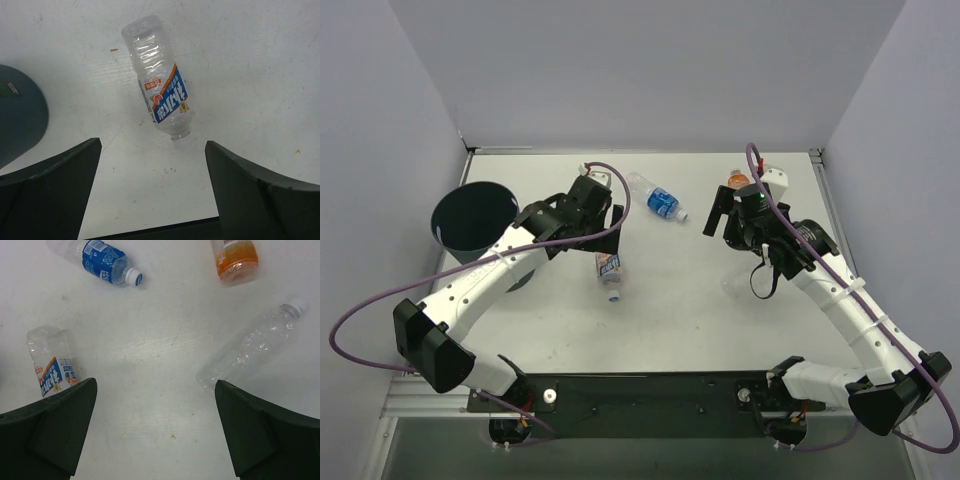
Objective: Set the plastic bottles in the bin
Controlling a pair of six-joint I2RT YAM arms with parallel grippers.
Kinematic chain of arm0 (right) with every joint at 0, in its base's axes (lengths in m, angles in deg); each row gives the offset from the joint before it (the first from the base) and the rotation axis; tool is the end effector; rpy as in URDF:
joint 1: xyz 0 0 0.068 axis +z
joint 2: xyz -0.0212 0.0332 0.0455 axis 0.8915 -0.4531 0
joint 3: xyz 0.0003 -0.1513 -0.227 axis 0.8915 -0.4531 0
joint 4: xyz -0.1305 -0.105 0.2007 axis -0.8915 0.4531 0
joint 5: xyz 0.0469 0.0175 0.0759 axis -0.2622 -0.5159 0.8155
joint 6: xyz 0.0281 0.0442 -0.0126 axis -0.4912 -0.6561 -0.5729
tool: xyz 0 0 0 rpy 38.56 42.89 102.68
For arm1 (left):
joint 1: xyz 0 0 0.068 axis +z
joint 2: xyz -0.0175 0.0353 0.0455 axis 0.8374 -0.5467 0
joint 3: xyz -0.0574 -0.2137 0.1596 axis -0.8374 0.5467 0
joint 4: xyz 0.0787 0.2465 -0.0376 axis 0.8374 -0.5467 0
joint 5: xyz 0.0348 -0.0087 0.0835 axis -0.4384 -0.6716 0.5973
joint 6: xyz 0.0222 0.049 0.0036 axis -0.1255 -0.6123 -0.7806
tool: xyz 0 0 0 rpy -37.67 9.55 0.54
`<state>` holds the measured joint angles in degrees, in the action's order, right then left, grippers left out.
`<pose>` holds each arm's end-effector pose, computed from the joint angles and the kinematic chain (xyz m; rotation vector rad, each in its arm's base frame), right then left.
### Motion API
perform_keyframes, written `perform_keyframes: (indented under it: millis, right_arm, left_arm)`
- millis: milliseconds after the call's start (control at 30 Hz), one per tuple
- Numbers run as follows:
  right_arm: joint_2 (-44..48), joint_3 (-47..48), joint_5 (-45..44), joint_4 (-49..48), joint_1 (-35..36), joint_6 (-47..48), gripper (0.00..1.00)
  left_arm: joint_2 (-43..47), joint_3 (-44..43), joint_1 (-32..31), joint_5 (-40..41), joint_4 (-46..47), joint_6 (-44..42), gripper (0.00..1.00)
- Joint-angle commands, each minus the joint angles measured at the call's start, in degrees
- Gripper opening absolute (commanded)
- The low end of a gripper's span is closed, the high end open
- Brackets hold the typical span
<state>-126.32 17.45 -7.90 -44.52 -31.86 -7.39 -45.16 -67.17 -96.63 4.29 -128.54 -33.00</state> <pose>0.2197 0.1216 0.3838 0.2505 2.0684 0.4294 0.2336 -0.1802 0.3474 0.2004 2.4345 -0.1122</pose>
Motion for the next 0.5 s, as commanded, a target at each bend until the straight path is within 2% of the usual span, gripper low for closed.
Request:
perform_keyframes:
  millis: [0,467]
  right_arm:
    - [0.1,-0.6,-0.4,0.3,0.0,0.4,0.99]
    - [0.4,-1.2,-0.3,0.3,0.0,0.6,0.99]
  left_arm:
    - [1.5,-0.7,-0.6,-0.7,1.7,-1.4,0.97]
    - [-2.1,0.5,-0.7,-1.3,4.0,3.7,0.98]
